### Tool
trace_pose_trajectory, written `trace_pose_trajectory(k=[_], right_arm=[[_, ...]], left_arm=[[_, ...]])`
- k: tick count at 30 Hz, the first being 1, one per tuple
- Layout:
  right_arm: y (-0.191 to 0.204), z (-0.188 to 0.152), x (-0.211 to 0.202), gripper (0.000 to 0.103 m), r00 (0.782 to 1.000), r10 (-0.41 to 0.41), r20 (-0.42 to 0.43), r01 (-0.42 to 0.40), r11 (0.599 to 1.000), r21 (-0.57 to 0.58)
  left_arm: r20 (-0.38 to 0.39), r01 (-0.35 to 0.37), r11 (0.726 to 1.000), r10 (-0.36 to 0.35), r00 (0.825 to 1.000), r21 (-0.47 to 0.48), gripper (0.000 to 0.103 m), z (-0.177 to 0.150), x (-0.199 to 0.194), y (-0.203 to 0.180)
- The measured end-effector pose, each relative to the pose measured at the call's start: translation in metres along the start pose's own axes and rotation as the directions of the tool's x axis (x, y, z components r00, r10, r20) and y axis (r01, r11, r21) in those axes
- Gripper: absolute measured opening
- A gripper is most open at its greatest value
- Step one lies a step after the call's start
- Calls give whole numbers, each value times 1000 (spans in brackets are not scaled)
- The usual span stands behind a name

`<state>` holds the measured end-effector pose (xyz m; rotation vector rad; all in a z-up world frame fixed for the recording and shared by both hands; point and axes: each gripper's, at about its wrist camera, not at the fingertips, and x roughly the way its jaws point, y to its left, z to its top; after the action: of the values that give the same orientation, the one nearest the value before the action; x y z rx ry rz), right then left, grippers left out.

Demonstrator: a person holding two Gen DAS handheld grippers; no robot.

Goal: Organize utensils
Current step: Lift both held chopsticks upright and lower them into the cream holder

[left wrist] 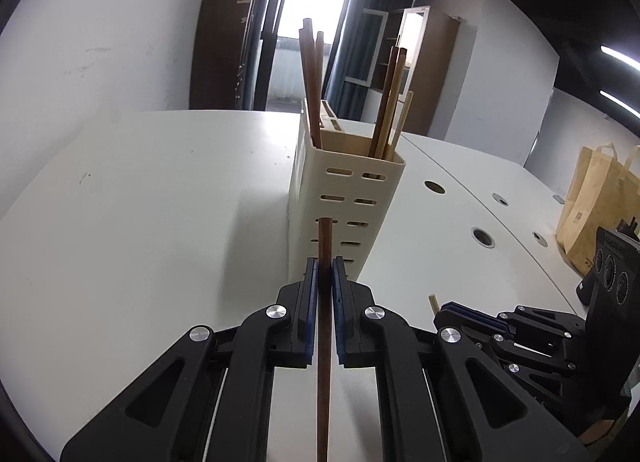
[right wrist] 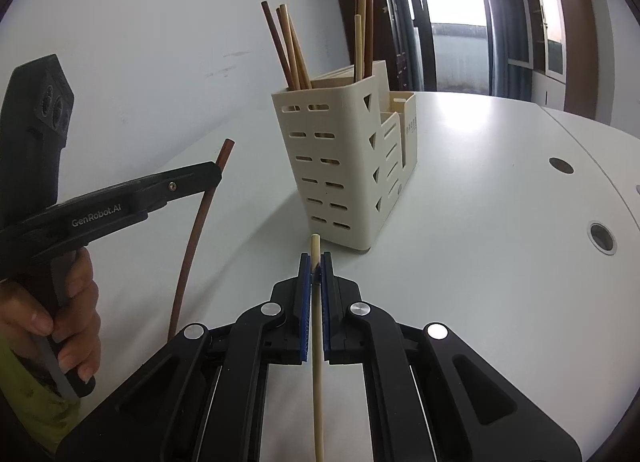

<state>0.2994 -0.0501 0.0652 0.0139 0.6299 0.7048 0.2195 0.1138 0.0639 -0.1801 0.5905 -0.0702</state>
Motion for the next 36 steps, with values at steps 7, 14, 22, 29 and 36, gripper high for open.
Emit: trace_pose_trajectory(k=[7, 14, 22, 29, 36], right_arm=[[-5, 3, 2, 5, 998, 17, 55, -17, 1000, 1], [-3, 11, -10, 5, 993, 23, 119, -23, 1000, -1], [-1, 17, -16, 5, 986, 31, 165, -29, 1000, -9], [-2, 27, -31, 5, 977, 30, 209, -28, 1000, -13], [-4, 45, -43, 5, 966, 24, 258, -17, 999, -30]], left_arm=[[85, 18, 1000, -20, 996, 20, 7, 6, -25, -8], [145, 25, 1000, -28, 989, 18, 7, 13, -42, -10], [214, 19, 999, -25, 977, 27, 7, 20, -62, -16], [250, 22, 999, -31, 968, 36, 7, 30, -74, -23], [296, -2, 997, -22, 955, 80, 7, 50, -85, -36]])
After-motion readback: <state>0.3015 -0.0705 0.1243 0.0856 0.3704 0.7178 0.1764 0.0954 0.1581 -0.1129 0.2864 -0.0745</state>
